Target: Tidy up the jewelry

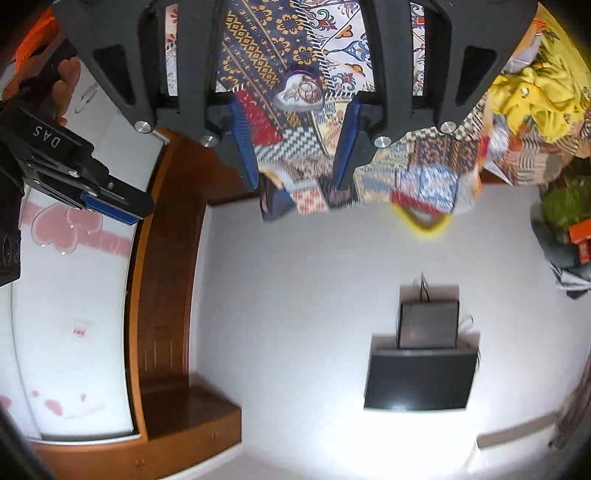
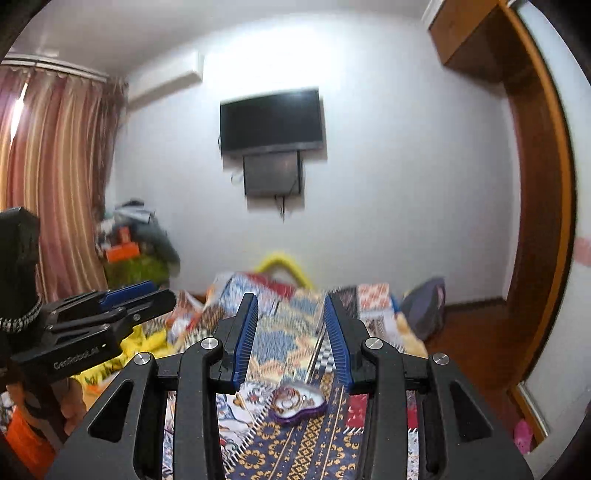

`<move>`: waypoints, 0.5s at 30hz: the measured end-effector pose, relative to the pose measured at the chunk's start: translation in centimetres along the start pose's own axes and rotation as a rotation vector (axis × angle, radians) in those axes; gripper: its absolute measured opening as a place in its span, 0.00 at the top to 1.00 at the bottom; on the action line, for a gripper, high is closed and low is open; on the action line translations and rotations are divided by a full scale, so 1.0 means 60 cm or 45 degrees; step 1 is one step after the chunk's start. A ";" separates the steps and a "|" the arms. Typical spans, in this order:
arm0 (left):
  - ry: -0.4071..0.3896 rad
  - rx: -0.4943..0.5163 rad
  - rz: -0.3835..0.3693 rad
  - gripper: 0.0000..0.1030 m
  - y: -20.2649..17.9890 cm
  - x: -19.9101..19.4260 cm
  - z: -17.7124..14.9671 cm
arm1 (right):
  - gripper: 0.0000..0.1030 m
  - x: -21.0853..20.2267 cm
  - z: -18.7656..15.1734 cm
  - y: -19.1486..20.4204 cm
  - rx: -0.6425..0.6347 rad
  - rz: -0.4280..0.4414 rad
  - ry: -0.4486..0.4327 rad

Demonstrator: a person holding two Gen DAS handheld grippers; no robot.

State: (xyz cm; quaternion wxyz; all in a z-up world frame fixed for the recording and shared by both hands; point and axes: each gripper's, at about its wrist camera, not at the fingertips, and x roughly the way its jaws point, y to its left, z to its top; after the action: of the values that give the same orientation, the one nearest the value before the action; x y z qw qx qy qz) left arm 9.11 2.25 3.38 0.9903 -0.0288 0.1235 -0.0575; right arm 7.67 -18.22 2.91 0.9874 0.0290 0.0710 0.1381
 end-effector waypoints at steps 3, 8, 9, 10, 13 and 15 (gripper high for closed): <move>-0.082 0.022 0.050 0.48 -0.014 -0.043 0.000 | 0.65 -0.036 0.000 0.017 -0.040 -0.069 -0.081; -0.160 0.036 0.102 0.16 -0.025 -0.083 -0.005 | 0.22 -0.067 0.000 0.033 -0.036 -0.129 -0.152; -0.164 0.034 0.102 0.14 -0.025 -0.085 -0.006 | 0.18 -0.072 -0.001 0.036 -0.040 -0.143 -0.164; -0.169 0.027 0.101 0.12 -0.026 -0.089 -0.007 | 0.13 -0.068 -0.003 0.036 -0.044 -0.152 -0.169; -0.175 0.021 0.112 0.07 -0.028 -0.097 -0.012 | 0.04 -0.069 -0.009 0.044 -0.071 -0.207 -0.176; -0.177 0.027 0.129 0.06 -0.034 -0.095 -0.013 | 0.00 -0.071 -0.010 0.045 -0.061 -0.232 -0.179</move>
State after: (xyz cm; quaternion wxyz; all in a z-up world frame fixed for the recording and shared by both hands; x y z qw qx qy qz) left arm 3.22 0.89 4.16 0.9983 -0.0160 0.0552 -0.0065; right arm 2.81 -16.76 3.06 0.9989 0.0085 0.0006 0.0471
